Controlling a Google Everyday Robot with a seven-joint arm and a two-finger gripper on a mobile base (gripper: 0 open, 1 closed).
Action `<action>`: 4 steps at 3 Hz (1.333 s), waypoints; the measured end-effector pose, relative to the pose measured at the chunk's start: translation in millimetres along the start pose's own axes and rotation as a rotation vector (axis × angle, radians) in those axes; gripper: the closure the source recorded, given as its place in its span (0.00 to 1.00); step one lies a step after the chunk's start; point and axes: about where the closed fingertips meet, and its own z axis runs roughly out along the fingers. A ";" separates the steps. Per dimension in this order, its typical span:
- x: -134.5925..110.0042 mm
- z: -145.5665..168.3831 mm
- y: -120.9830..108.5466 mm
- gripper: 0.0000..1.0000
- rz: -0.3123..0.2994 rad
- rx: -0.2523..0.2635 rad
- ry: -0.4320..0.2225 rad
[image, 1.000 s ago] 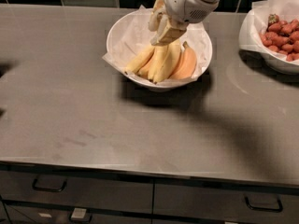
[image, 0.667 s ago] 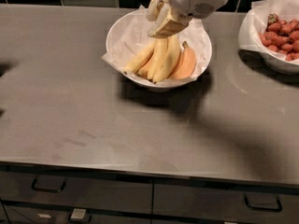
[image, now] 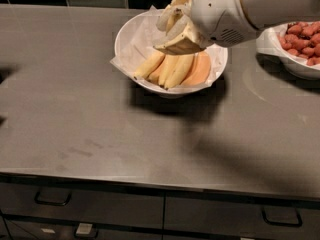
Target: Pick banana from white bowl
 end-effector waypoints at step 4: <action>-8.3 -10.0 33.2 1.00 -0.005 -0.071 -0.326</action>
Offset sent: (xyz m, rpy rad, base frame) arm -0.0230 0.0002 -0.0345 0.3385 0.1139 0.0645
